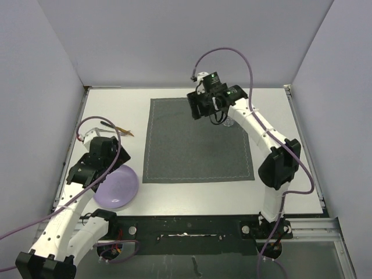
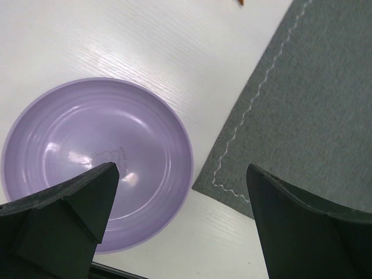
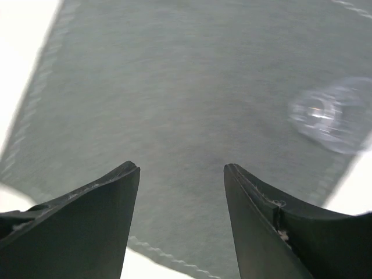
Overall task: Set the dinner table for one person
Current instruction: Pick up the plate at the center of the board.
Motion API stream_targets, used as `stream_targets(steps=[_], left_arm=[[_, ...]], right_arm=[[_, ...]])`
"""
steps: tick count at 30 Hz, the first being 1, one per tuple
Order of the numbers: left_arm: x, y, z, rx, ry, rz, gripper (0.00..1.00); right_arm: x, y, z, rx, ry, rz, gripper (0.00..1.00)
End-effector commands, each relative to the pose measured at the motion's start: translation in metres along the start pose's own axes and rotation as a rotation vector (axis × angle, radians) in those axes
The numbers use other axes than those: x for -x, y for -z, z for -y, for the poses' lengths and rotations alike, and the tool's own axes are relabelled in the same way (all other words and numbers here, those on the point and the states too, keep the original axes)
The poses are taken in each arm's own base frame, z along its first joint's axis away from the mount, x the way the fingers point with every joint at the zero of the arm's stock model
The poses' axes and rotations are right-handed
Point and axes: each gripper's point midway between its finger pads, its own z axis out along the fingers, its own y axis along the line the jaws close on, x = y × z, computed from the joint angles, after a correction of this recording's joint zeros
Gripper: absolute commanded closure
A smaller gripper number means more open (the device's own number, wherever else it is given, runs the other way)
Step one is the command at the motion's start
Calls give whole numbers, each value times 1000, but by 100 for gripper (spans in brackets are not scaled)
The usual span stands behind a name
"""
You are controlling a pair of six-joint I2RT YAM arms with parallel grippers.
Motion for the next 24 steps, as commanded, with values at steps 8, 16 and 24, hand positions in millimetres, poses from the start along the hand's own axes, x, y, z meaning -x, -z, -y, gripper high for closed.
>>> stream_targets(steps=[8,16,24], left_arm=[[20,35,-78,265,377,293,13],[21,45,-90,316,416,317,13],[17,46,-92,320,399,300,13]], right_arm=[[-70,15,-186,455,183,-33,40],[-117,-8,-280,658,267,-122,42],[-137,-12,-351,798,335,-136,42]])
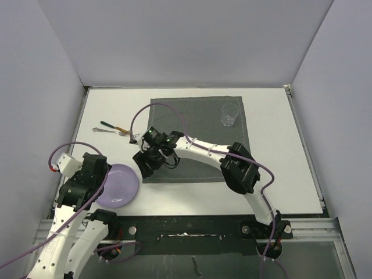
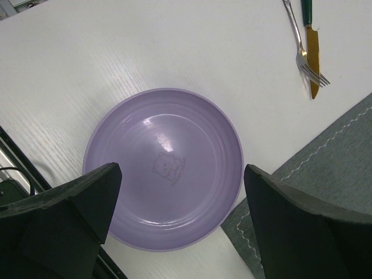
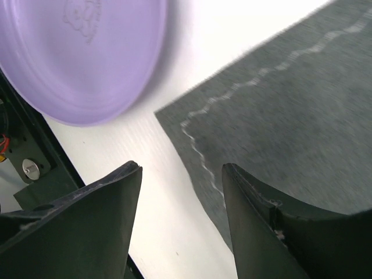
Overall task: Set the dinner table for one person
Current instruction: Pick up the plate at the center of the board.
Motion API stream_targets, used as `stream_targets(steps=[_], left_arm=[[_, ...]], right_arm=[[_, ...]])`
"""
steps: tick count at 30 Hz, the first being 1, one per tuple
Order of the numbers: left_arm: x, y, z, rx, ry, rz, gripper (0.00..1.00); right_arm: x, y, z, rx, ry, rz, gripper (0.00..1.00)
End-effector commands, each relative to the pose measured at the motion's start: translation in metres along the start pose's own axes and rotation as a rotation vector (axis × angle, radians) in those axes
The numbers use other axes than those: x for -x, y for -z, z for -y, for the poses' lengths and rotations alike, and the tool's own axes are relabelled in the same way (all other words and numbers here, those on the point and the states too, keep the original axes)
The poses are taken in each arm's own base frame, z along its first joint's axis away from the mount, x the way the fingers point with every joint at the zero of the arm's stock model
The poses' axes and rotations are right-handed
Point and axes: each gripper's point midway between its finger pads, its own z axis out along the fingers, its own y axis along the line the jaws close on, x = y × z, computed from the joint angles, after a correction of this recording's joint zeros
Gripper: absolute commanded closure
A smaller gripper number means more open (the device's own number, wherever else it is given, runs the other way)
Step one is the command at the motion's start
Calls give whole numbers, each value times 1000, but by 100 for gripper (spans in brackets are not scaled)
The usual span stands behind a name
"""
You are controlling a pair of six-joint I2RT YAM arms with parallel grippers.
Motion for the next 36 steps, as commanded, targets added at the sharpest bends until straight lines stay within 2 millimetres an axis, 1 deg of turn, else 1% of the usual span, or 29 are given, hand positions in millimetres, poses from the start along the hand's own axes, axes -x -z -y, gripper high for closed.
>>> stream_targets(steps=[1,4,7,19,23,28,30,33,36], left_arm=[[19,10,4,-20,52,51,13],[23,13,4,-31,48,62,13],[26,15,4,-37,42,66,14],[44,28,-4,-45,50,118,13],[49,32,-5,-57,53,131,13],[50,34,-6,-64,52,138,13],[49,34,-7,-63,49,138,13],[50,34,-9,-65,46,140,13],[51,35,-10,-70,50,144,13]], right_arm=[[43,2,-46,130,67,123,42],[43,-7,-57,142,83,118,42],[42,-13,-60,145,86,113,42],[28,-49,-56,119,94,55,43],[28,-57,-53,107,96,44,43],[27,-63,-52,99,94,36,45],[27,-64,-51,94,92,35,47],[26,-68,-50,86,90,23,58],[24,-73,-48,77,88,10,63]])
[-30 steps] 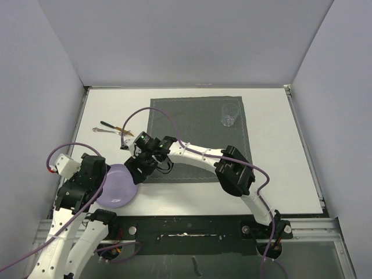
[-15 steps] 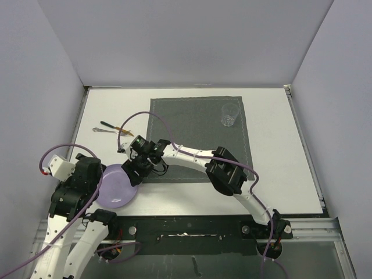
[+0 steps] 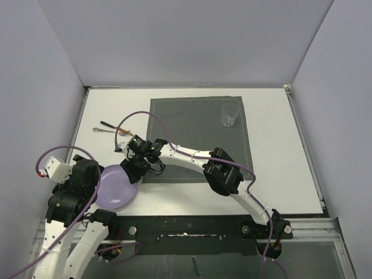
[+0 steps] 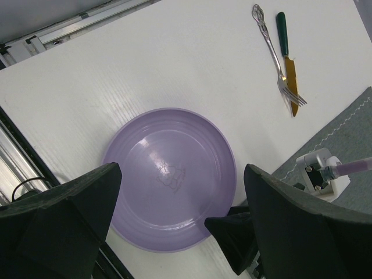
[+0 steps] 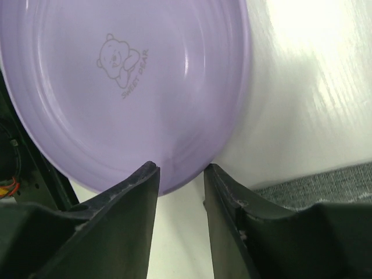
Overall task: Set the dinner table for one person
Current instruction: Pick up the plate at the center of the board.
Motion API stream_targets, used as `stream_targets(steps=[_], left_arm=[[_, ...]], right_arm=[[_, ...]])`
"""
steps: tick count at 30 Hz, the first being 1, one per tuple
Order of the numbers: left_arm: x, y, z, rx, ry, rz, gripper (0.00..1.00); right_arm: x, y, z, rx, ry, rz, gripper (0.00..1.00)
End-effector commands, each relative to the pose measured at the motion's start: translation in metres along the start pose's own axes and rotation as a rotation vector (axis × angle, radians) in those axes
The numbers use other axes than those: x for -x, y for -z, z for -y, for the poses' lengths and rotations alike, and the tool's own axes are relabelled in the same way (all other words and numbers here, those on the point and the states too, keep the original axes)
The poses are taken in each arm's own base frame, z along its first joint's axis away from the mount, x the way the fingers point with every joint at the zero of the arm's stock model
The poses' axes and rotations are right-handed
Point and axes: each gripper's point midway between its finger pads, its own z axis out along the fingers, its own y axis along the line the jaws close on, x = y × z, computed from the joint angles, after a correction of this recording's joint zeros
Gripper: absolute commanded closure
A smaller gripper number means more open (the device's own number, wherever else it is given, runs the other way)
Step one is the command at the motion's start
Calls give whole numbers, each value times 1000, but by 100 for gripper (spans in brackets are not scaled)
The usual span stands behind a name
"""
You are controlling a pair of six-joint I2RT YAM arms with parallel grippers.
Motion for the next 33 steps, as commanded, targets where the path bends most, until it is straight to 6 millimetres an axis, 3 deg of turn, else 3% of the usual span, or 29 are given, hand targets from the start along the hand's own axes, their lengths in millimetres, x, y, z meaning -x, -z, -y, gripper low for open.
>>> stream_targets(steps=[1,9,14,18,25,33], left_arm=[[16,7,0,-19,29,47,13],[15,8,0,-27,31,45,13],[14,8,1,-34,29,42,13],[12,6,2,-40,24,37,13],[10,6,4,-44,20,30,12],[9,6,4,-47,14,26,13]], right_arm=[[9,-7,-4,-8,18,13,63],[2,-16,2,-29,13,-15,64],[10,-14,3,-49,15,-6,87],[11,-14,7,-69,17,-3,100],[12,-14,7,-74,16,0,100],[31,1,7,-77,-15,55,100]])
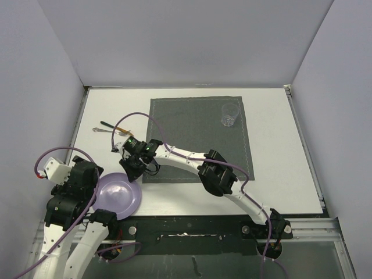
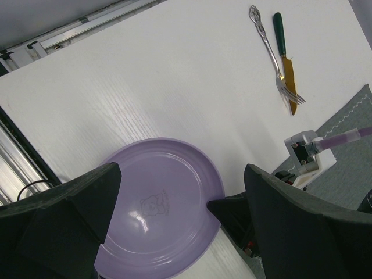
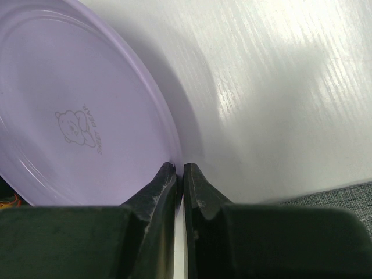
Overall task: Set the dinner table for one person
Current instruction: Pick up the plate at the center of the board.
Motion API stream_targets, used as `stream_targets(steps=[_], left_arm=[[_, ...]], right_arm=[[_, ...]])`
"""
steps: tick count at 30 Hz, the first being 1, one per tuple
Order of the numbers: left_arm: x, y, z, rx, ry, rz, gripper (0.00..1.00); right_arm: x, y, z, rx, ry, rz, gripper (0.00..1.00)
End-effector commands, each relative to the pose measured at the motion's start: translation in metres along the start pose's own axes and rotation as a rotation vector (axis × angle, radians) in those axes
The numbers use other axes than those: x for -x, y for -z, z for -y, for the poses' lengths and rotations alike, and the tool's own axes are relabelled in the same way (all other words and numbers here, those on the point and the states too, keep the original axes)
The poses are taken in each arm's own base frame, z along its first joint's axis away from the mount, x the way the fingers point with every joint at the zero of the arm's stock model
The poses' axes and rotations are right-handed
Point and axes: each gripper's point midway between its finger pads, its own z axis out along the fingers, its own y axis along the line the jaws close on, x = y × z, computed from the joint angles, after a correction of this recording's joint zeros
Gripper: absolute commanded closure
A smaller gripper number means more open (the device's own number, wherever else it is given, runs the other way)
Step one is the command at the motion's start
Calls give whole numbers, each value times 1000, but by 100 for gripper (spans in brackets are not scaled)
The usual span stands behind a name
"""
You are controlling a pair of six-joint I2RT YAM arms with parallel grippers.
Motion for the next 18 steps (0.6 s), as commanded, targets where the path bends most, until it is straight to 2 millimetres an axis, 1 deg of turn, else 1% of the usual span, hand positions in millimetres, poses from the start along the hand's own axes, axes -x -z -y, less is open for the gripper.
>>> stream_targets(steps=[1,7,14,17,18], left_arm=[[7,2,7,-31,26,19,12],[5,2,7,-32,24,12,12],[6,3,7,-35,22,14,12],[7,4,6,-37,25,15,12],[7,4,6,-37,25,15,12]], right_arm=[[29,21,4,-45,16,82,100],[55,47,1,-34,1,156,100],[83,78,7,-44,-16,232,100],[93,98,15,-67,-16,262,100],[98,108,17,-74,-15,280,100]])
